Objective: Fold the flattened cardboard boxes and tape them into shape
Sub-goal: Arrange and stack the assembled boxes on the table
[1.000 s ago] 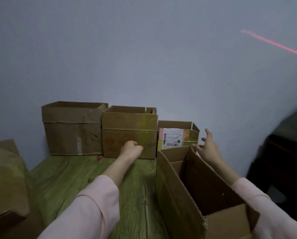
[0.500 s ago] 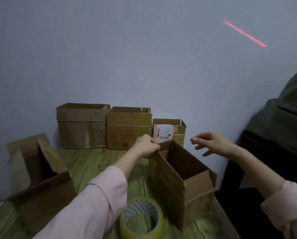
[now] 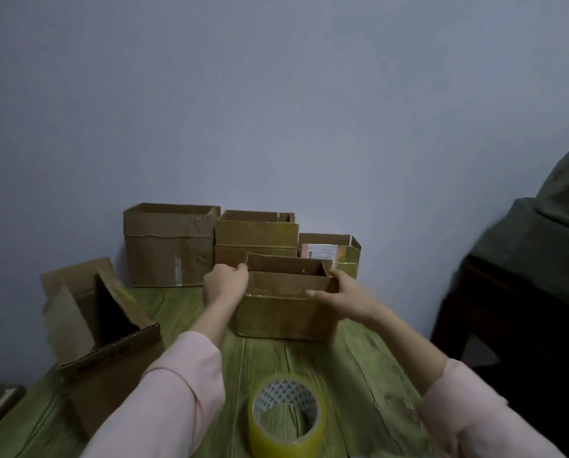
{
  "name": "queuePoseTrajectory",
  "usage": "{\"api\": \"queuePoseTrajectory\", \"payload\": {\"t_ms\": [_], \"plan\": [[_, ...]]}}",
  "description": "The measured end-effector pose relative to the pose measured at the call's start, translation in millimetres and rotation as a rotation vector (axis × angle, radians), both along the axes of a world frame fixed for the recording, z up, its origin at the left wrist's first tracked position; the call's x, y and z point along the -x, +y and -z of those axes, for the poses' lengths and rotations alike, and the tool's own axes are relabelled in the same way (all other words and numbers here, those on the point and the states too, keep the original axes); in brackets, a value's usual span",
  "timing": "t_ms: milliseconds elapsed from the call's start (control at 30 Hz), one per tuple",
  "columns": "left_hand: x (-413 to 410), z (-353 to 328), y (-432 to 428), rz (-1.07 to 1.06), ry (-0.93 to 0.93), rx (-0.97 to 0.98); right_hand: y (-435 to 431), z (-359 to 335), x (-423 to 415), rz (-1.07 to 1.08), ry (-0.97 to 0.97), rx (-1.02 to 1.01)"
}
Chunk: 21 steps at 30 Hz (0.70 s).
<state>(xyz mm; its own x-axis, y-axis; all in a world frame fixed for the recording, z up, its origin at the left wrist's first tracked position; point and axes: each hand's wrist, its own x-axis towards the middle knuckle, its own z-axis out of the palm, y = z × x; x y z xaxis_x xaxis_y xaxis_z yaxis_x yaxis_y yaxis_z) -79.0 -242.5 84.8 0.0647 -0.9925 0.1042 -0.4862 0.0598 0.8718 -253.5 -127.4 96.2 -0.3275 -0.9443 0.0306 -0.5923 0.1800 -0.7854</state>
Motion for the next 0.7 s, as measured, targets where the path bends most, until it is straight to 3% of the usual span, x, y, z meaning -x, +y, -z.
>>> {"api": "queuePoseTrajectory", "payload": {"t_ms": [133,333,433,567,700], "plan": [[12.6,6.3,-1.1,0.129,0.075,-0.015,-38.6,19.9,8.5,0.241,-0.067,0.171],[26.2,13.9,1.9,0.19,-0.003,-0.063,-54.5,23.8,17.6,0.311,-0.094,0.182],[25.3,-1.5,20.6,0.223,0.013,-0.063,-54.1,12.2,12.3,0.377,0.048,0.254],[17.0,-40.1,30.2,0.308,-0.001,0.023,-39.0,-35.1,-27.4,0.27,0.18,0.402],[-18.0,-79.1,26.5,0.313,-0.177,0.135,-25.8,-64.2,-80.3,-0.044,0.278,0.374]]}}
